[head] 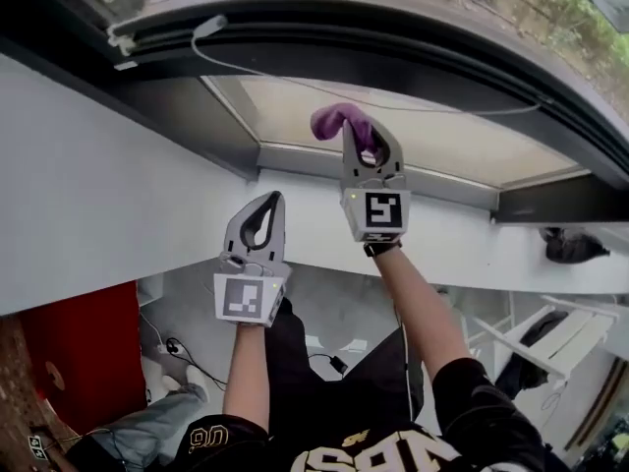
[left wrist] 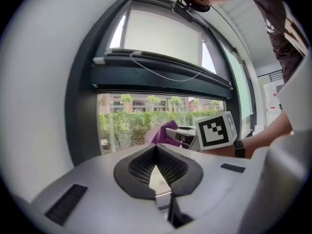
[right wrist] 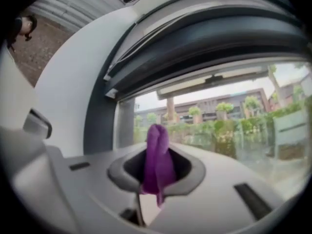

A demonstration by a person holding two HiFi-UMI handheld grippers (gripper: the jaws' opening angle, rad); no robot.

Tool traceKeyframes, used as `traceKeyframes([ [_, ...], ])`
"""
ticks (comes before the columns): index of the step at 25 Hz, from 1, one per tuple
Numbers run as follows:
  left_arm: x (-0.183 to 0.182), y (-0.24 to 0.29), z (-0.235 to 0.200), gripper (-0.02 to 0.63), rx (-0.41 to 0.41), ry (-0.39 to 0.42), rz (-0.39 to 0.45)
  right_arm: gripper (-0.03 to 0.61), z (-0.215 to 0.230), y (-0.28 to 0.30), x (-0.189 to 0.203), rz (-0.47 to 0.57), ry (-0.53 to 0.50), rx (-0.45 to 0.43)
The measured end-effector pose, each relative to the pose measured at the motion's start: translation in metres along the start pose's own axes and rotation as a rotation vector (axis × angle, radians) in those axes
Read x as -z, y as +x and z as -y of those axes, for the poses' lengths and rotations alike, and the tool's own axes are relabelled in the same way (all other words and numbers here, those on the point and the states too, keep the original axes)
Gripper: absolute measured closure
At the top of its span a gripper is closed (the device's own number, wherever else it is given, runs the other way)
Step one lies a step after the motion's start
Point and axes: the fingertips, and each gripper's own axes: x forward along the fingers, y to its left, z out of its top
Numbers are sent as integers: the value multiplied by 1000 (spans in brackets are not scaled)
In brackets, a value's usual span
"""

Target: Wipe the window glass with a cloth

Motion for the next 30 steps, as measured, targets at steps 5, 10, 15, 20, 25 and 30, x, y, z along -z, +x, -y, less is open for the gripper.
traceKeyframes([
  [5,2,-41,-73,604,-149,-17,1,502,-147,87,18,-54,45,-174],
  [10,15,-46,-81,604,-170,-50,-23,502,-159,122,28,-52,44,-129],
  [15,2,-3,-5,604,-68,-55,16,502,-63,65,25,-44,-20,-34],
  [20,5,49,119,604,68,-107,18,502,119,-48,45,-127,46,165],
  [25,8,89,251,604,189,-166,23,502,305,-167,60,-237,58,454],
  [30,4,106,314,604,260,-184,23,502,412,-241,65,-290,52,687],
])
